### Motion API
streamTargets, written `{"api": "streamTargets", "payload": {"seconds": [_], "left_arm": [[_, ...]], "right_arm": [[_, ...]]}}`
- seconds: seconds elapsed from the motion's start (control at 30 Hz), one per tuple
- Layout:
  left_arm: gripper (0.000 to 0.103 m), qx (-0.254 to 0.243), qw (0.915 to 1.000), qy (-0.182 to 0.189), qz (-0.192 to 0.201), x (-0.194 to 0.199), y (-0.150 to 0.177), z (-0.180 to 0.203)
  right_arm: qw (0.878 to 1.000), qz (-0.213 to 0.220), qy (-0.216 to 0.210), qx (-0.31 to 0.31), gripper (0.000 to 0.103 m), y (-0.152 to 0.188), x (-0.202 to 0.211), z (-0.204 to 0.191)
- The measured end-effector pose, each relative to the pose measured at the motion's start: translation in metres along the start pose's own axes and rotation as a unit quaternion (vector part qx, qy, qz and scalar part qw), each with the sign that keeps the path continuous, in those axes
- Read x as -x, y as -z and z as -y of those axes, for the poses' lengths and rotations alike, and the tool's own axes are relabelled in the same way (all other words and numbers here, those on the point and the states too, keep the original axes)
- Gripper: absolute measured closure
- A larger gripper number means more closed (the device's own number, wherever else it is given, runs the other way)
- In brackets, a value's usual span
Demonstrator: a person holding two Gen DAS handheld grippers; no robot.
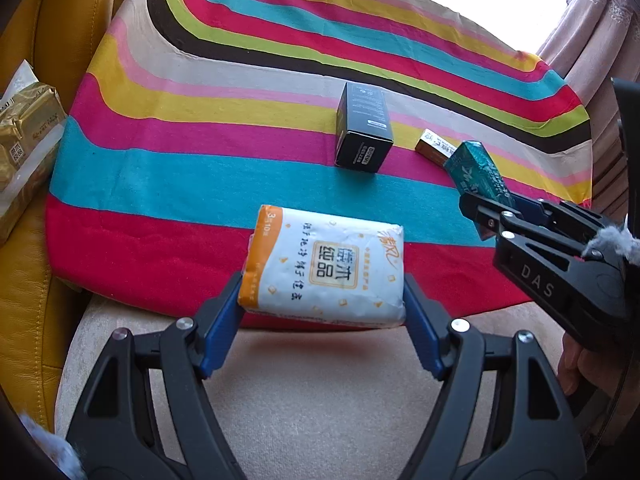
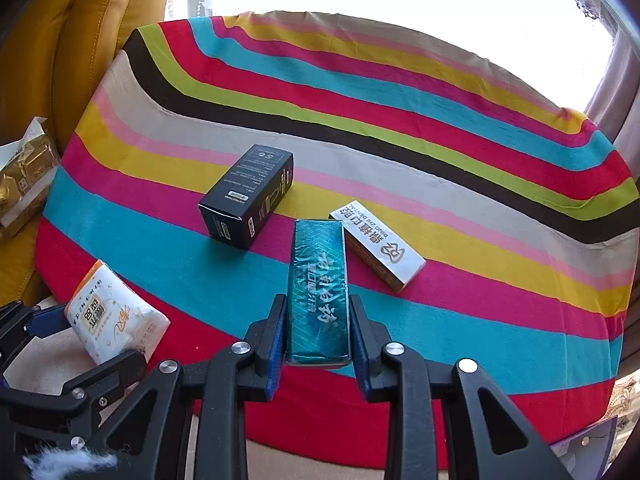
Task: Organize objects
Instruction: 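Carry the tissue pack and teal pack into the storage box and release them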
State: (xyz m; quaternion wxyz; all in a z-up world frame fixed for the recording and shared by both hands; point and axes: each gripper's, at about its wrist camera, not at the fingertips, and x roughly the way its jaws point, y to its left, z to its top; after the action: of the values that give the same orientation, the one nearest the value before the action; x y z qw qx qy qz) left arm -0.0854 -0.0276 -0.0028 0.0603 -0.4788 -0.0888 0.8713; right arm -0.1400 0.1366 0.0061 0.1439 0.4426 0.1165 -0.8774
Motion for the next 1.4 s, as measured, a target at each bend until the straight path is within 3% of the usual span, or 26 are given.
{"api": "streamTargets", "payload": {"seconds": [0.8, 1.17, 1.4], "left_arm": [[0.026, -0.097, 0.9948, 0.029, -0.003, 0.007, 0.026, 0.113], [0.026, -0.147, 0.9873, 0.06, -0.003, 0.004, 0.035, 0.17], [0.026, -0.186, 0.9781, 0.093, -0.003, 0.006, 0.043, 0.211]], "right_arm": [[0.993, 0.002, 0.04, -0.107, 0.073, 0.08, 0.065, 0.091], [0.985, -0.005, 0.069, -0.159, 0.073, 0.119, 0.086, 0.15], [0.978, -0.012, 0.088, -0.187, 0.073, 0.141, 0.094, 0.18]]}}
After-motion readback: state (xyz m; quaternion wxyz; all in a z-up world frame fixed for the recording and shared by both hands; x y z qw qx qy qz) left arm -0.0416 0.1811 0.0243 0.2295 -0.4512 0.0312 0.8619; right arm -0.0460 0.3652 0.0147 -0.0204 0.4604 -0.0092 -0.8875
